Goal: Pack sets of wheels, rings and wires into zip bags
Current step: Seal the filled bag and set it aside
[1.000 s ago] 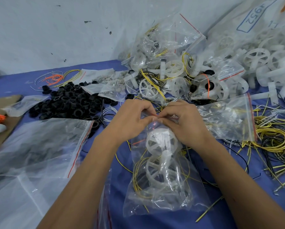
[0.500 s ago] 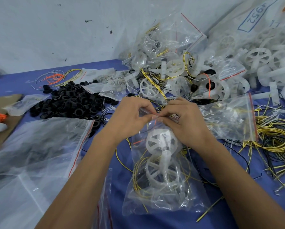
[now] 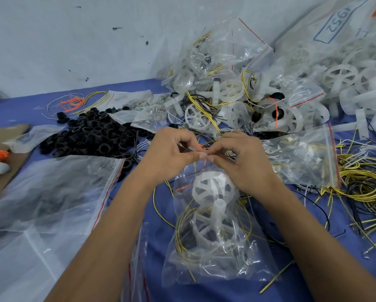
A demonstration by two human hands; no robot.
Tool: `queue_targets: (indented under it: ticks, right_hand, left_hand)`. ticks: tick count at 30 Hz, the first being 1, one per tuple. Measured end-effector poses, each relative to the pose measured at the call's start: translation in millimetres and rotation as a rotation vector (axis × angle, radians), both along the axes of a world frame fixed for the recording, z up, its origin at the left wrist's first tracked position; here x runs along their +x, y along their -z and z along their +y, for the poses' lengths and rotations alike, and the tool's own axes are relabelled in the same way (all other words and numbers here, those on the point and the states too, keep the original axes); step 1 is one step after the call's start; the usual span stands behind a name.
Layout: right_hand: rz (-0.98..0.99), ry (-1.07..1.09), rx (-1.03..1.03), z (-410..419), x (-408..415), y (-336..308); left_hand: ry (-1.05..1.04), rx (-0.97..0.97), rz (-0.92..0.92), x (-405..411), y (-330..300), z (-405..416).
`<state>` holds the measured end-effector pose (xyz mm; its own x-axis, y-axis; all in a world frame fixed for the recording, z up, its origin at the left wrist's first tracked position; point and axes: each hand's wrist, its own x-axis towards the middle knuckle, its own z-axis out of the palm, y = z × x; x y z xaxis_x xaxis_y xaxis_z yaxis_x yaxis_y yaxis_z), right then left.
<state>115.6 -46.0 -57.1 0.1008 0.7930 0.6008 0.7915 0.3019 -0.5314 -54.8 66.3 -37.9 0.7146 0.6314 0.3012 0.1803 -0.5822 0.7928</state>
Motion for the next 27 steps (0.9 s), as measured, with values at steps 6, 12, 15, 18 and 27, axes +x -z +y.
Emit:
queue_targets:
  ticks: [6,12,15,18,27]
  right_hand:
    - [0.040,0.015,-0.020,-1.2,-1.7,-1.1]
    - [0.061,0.023,-0.046,-2.5,-3.1,-3.1]
    - [0.059,0.020,-0.050,-2.5,-3.4,-3.4]
    - [0.059,0.022,-0.051,-2.4,-3.3,-3.6]
    - [0.056,0.027,-0.049,-1.9,-3.0,-2.6]
  left_hand:
    - [-0.008,-0.046,-0.003,-6.7,-0.9,3.4]
    - [0.032,-0.067,-0.037,-8.7,-2.0,3.9]
    - [0.025,-0.070,-0.068,-8.7,-2.2,3.3]
    - [0.008,-0.109,-0.091,-8.7,-2.6,3.5]
    - [-0.009,-0.123,-0.071,-11.9,-5.3,4.4]
